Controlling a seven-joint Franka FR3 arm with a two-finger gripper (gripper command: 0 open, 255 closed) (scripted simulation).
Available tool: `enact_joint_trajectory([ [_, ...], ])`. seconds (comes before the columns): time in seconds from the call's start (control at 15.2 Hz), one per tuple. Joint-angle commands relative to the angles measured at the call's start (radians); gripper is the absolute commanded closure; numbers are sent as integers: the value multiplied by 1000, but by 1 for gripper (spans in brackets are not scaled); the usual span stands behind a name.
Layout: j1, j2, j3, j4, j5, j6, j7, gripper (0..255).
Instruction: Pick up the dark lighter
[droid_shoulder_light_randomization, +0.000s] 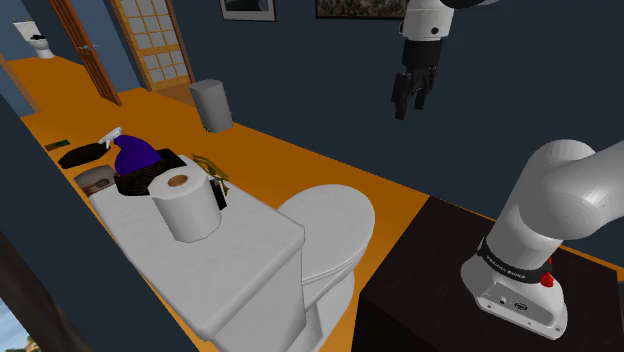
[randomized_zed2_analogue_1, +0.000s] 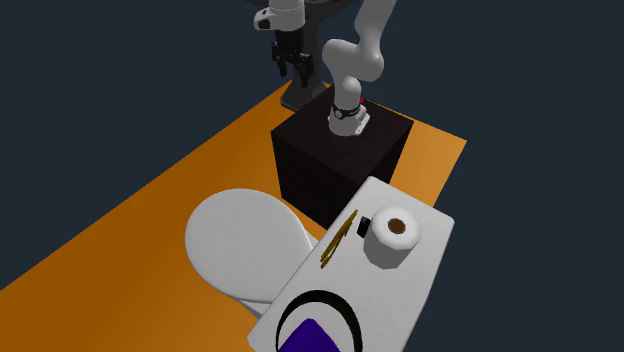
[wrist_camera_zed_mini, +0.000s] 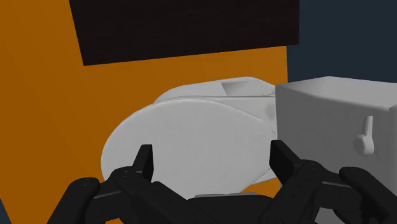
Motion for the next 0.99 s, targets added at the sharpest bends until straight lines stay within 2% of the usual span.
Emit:
enact_joint_trajectory([
  [0.0, 0, 0, 0, 0, 0, 0, 0, 0],
  [0.46, 2, -23, 215, -15, 139, 19, 375, 0],
  [0.92, -24, 78, 434, 73, 244, 70, 749, 0],
])
